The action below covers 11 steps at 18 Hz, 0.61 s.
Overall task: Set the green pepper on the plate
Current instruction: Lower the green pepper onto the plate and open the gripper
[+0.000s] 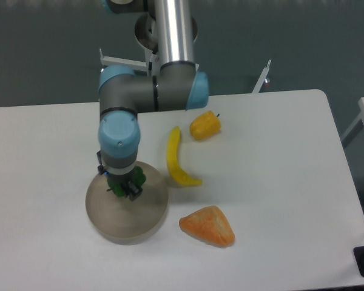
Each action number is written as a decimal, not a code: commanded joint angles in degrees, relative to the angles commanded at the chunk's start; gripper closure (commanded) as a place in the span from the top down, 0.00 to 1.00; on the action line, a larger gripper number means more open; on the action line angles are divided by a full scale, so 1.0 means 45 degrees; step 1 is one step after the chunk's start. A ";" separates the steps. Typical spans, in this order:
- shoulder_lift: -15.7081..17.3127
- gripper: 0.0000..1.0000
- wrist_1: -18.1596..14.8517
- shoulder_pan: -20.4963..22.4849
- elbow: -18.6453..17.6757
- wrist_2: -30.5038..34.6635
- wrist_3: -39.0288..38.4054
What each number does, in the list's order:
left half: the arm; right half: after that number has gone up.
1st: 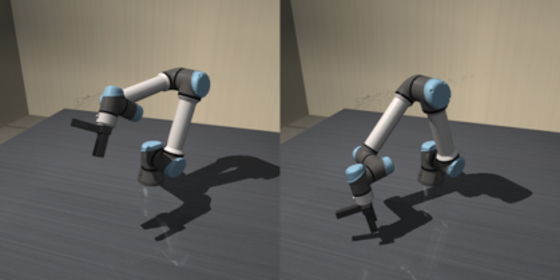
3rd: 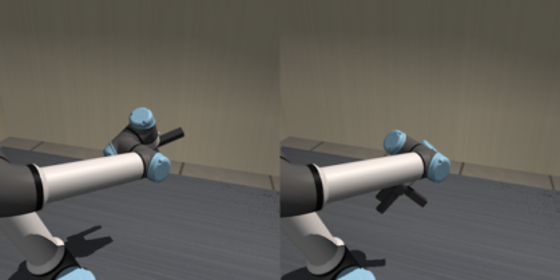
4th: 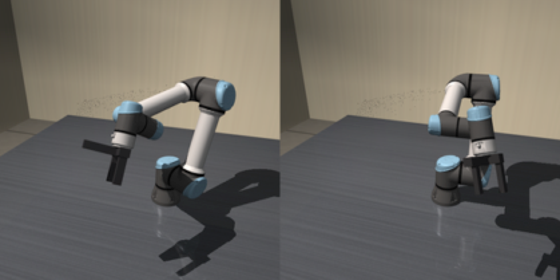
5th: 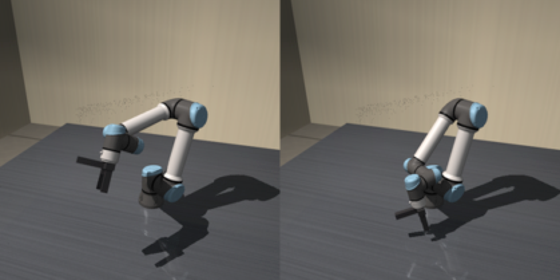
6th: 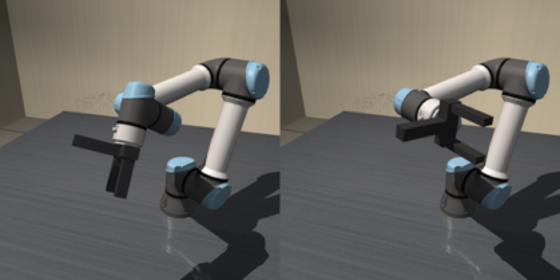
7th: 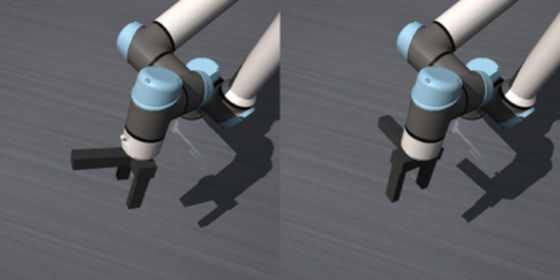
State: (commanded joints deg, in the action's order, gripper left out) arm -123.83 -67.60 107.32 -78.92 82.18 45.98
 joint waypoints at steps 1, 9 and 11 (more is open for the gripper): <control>-0.0097 0.25 0.0100 -0.0137 0.0038 0.0000 -0.0080; 0.0057 1.00 0.0667 -0.0158 0.0136 0.1110 -0.0022; 0.0214 1.00 0.0551 -0.0158 0.0370 0.1542 -0.0100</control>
State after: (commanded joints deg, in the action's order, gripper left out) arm -122.87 -65.12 106.61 -77.26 89.11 45.53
